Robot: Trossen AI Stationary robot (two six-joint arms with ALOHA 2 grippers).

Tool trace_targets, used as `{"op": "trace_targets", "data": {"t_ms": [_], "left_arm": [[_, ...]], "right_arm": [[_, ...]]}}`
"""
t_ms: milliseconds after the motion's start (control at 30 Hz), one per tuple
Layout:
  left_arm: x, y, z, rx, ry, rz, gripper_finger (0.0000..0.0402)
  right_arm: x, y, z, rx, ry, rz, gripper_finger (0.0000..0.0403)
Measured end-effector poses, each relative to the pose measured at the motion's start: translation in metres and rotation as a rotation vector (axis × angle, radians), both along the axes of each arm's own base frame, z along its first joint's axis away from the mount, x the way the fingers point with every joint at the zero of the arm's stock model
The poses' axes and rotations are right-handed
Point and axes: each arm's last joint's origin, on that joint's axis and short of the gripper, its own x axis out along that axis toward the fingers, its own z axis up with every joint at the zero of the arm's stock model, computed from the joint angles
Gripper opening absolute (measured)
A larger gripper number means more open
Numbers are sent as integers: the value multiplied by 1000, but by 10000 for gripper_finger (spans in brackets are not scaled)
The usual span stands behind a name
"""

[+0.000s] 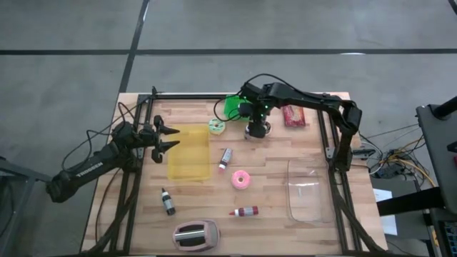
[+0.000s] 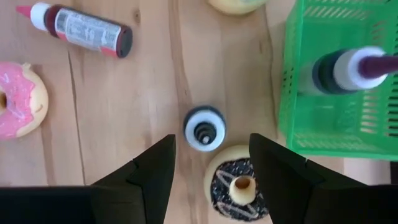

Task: Pick & Place Food Item
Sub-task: Put the top black food coloring bottle into the green bin

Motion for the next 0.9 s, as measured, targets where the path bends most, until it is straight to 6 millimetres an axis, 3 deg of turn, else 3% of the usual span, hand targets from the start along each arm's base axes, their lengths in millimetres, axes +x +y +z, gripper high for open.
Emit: {"op": "trace_targets", "data": {"t_ms": [900], "left_arm": [[0,0,0,-11,-2,15,223]], "right_arm": [[0,3,-25,39,-24,29,199]]}}
